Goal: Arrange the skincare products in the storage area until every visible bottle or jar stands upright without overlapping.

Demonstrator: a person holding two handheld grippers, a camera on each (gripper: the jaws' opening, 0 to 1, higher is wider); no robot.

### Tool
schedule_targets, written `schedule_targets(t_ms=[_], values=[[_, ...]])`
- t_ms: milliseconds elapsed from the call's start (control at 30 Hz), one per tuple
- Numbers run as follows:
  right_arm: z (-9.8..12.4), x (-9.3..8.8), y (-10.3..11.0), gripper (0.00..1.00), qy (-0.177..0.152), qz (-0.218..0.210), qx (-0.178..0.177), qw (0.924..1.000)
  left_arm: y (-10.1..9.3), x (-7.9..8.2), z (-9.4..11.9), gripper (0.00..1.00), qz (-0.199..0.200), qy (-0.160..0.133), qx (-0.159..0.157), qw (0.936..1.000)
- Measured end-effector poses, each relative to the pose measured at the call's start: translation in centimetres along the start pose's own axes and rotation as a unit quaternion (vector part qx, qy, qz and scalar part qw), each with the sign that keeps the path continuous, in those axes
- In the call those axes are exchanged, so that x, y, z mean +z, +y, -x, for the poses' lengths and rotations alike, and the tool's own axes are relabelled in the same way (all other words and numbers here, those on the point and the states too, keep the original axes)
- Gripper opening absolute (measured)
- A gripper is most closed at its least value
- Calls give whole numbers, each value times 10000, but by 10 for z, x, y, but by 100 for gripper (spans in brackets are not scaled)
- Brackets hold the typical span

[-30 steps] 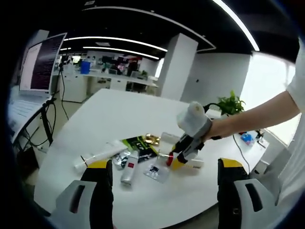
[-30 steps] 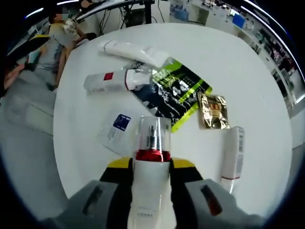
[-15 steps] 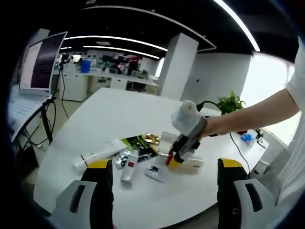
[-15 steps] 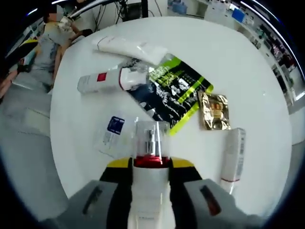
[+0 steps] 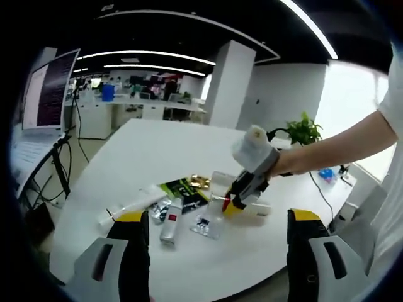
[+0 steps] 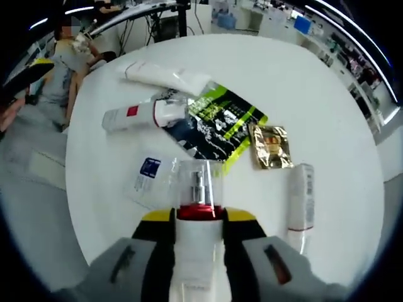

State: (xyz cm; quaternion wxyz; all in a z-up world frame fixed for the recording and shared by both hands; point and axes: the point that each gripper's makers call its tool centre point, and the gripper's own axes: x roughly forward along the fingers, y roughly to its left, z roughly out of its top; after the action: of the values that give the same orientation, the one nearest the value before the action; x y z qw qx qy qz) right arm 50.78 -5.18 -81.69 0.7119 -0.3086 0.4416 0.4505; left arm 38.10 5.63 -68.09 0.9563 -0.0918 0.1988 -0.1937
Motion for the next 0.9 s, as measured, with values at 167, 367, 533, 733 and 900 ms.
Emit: schedule_targets(t_ms=[167,367,533,733,900], values=[[18,0,-14,29,-401,-543,-198,9975,0,1,1,88,-31,10,24,10000],[43,-4,-33,28,-912,-970,-539,9896,-1,2,1,88,-67,-9,39,10000],[62,-8,-45,28,-1286,-1118,-908,9812,-1,2,2,88,-118,-11,55,9999],[84,-19,-66,28,-1644,-1232,-1694,9639,-3,0,2,87,-218,19,29,9998],[101,-30,-81,28,-2066,-1765,-2238,9360,-5,-1,2,87,-272,35,-10,9996]])
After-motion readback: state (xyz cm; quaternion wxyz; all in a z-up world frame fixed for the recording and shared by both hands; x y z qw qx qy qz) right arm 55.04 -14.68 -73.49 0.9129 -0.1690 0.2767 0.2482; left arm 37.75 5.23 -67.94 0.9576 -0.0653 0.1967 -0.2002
